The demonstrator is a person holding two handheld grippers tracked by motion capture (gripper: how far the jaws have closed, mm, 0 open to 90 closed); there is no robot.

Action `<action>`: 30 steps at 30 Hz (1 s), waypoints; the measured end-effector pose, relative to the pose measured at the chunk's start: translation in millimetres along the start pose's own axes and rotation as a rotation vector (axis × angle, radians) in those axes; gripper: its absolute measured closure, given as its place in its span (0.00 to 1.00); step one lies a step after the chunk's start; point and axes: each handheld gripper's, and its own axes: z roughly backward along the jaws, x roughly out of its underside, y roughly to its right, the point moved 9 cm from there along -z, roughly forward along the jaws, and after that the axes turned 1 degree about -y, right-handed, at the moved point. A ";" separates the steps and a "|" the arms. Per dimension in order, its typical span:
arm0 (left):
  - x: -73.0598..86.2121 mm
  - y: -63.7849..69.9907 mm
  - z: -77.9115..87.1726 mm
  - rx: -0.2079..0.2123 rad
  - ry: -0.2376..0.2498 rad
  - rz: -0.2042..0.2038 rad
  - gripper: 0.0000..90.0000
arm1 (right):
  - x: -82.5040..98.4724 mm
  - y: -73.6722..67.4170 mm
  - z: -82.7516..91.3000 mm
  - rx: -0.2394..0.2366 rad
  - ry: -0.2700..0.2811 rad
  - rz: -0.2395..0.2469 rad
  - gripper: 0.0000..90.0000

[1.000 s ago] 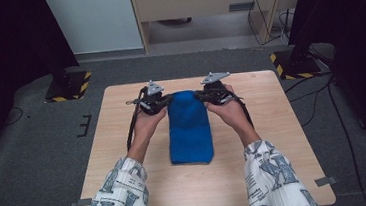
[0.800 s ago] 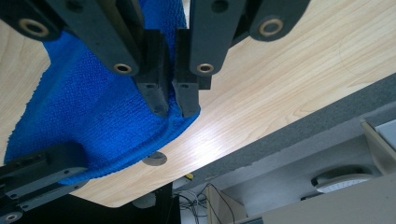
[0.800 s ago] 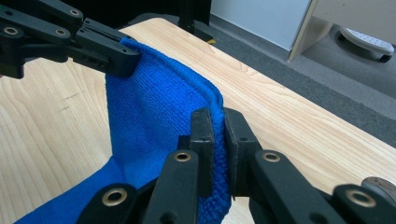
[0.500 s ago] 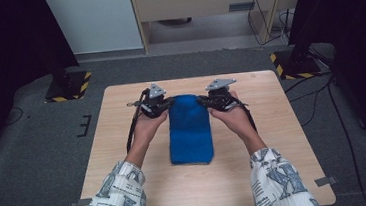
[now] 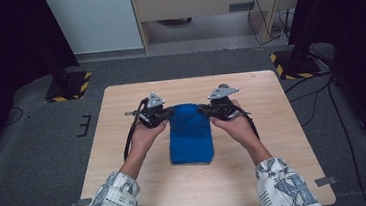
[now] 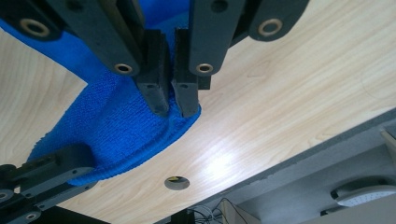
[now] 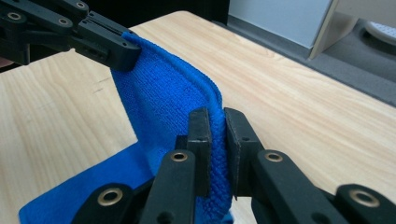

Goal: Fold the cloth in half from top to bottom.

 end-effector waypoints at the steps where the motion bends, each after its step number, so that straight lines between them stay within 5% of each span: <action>1: 2.0 0.7 0.1 0.001 0.000 0.005 0.95 | 1.5 -1.3 0.3 -0.003 0.001 -0.004 0.91; 8: 13.6 3.8 2.7 0.003 0.004 0.055 0.95 | 6.8 -9.6 0.8 -0.017 0.003 -0.010 0.92; 24: 34.5 21.7 10.1 0.027 0.016 0.070 0.93 | 27.9 -25.9 5.3 -0.045 -0.018 0.011 0.92; 28: 38.0 24.9 9.7 0.022 0.028 0.074 0.82 | 31.8 -29.9 4.9 -0.051 -0.025 0.016 0.93; 30: 38.3 24.6 9.3 0.013 0.035 0.080 0.67 | 32.5 -31.1 4.3 -0.054 -0.029 0.018 0.93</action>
